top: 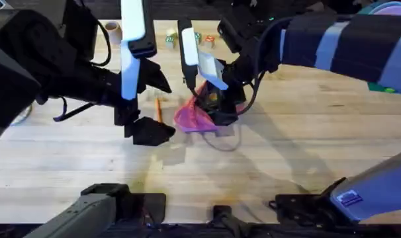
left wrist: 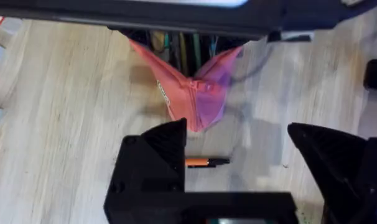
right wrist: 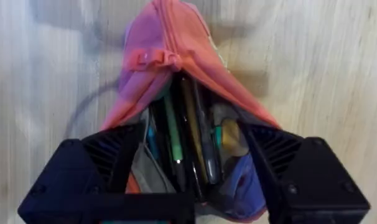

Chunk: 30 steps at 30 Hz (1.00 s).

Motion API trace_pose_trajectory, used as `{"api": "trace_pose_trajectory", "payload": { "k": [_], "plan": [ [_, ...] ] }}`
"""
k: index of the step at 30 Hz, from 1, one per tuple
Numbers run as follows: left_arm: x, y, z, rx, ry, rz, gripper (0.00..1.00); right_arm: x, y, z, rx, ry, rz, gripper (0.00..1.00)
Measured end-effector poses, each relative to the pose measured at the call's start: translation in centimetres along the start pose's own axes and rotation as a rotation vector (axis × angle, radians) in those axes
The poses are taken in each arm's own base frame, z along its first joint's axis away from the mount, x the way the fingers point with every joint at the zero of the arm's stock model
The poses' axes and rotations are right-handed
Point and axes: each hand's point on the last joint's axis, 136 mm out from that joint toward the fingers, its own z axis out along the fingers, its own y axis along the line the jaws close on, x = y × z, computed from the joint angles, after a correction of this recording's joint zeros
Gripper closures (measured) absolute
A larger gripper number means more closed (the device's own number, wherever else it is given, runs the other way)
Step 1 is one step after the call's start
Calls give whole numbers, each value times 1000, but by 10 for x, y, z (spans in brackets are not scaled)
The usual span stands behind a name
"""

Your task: Unzip the bag, pick up the pens from the table one at a time and place them inside, then zip the bag closed.

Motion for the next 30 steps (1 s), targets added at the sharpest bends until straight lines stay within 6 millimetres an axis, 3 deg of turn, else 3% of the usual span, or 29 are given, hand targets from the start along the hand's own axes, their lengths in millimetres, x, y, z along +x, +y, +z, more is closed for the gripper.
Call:
{"api": "trace_pose_trajectory", "payload": {
  "k": [9, 15, 16, 24, 30],
  "plan": [
    [0, 1, 0, -5, -2, 4, 6, 0, 0, 0, 0, 1, 11, 6],
    [0, 1, 0, -6, -2, 5, 6, -3, 0, -6, 12, -7, 120, 5],
    [0, 2, 0, -6, -1, 5, 6, -11, -1, -23, 48, -35, 184, 5],
    [0, 1, 0, -5, -2, 5, 6, -43, -3, -95, 202, -168, 229, 5],
    [0, 1, 0, -6, -2, 5, 6, -52, -1, -142, 326, -220, 211, 5]
  ]
}}
